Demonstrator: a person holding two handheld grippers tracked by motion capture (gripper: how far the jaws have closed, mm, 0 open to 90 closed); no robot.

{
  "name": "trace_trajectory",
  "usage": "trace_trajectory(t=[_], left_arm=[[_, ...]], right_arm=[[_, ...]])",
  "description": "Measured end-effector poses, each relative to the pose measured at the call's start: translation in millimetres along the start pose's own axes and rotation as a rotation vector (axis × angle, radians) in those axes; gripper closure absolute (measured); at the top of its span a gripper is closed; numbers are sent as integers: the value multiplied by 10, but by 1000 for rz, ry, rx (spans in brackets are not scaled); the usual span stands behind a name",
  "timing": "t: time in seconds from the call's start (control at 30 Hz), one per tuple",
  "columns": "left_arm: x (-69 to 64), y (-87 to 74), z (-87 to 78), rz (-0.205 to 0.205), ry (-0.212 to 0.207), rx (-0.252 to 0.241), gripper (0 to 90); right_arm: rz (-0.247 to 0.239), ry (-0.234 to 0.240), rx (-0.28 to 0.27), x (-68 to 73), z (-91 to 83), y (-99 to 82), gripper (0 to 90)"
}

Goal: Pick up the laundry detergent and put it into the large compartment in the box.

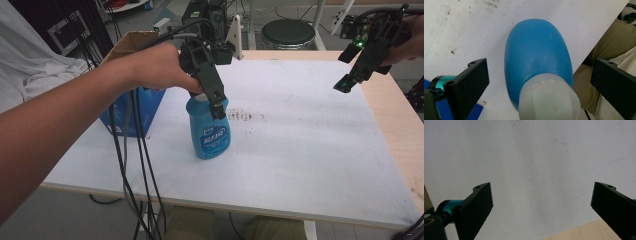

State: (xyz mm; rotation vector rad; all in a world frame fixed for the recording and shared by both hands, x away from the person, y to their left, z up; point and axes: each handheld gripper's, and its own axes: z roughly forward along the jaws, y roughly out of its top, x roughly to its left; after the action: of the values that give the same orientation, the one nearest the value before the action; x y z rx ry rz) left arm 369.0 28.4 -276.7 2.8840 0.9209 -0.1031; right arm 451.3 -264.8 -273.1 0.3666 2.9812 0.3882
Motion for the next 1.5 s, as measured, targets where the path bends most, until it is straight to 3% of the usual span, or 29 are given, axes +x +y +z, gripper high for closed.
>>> trace_trajectory(t=[0.3,0.93,1.5], left_arm=[[-8,3,76,5,4,13,19],[21,-14,91,-23,8,4,150],[7,-9,89,-15,12,3,239]], right_arm=[[1,0,-1,-3,14,20,31],[-3,-1,-10,-5,15,37,31],[2,1,-15,-4,4,39,31]])
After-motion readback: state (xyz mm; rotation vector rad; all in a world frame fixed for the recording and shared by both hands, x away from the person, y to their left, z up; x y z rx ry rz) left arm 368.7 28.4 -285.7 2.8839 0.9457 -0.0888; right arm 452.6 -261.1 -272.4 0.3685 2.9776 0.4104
